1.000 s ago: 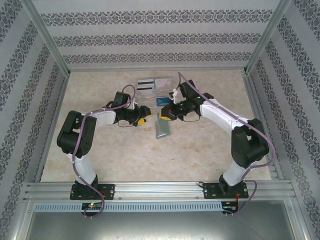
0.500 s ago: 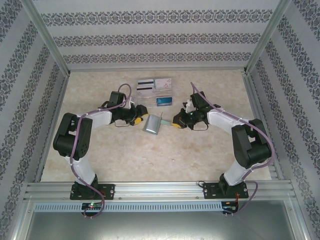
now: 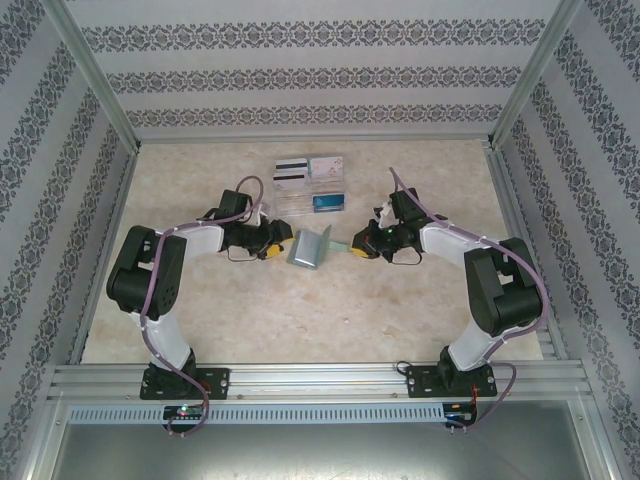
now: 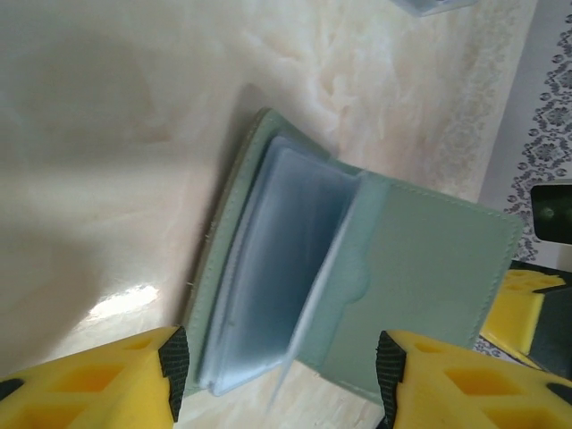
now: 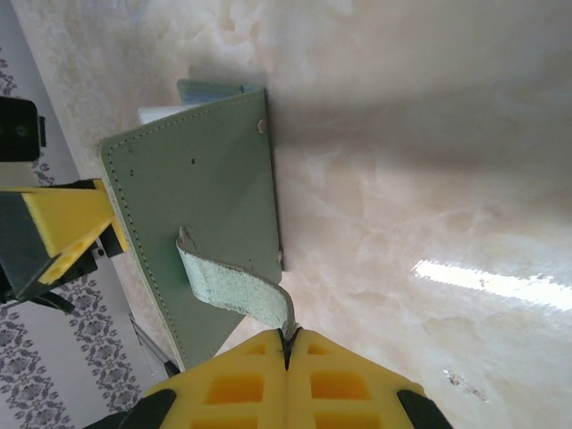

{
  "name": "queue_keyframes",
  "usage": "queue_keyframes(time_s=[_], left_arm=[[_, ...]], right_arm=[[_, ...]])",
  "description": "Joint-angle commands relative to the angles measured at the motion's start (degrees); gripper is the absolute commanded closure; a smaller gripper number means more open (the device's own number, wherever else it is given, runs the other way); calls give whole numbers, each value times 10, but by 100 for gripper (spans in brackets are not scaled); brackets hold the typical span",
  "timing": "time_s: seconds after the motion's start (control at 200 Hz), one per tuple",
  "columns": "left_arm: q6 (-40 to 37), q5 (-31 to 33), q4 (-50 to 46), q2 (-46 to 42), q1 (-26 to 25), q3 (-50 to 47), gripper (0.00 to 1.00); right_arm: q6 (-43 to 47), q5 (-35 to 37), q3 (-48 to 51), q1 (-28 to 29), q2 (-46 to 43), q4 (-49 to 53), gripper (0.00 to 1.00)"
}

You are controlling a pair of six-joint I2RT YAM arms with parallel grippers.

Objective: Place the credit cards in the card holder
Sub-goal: Open the card holder at the center of the table.

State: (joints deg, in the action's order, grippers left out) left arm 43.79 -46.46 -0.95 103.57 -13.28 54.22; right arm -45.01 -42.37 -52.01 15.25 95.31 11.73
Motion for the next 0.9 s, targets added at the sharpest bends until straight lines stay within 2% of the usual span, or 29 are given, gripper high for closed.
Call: queue_keyframes(time_s=[0.0, 0.385, 0.664, 0.734, 0.799, 0.894], left_arm=[[-14, 9, -12, 14, 1, -4, 40], [13, -16, 37, 51, -13, 3, 41], [53, -39, 92, 77, -28, 16, 52], [58, -45, 99, 78, -30, 19, 60], [60, -49, 100, 76, -29, 22, 62], [68, -56, 110, 71, -30, 24, 71]], right_arm=[[12, -13, 19, -15, 9, -18, 100], [13, -18, 35, -25, 28, -36, 100], [15, -18, 44, -32, 51, -55, 100], [14, -20, 46, -33, 57, -61, 100], [14, -21, 48, -33, 62, -64, 100], [11, -23, 51, -34, 70, -74, 100]])
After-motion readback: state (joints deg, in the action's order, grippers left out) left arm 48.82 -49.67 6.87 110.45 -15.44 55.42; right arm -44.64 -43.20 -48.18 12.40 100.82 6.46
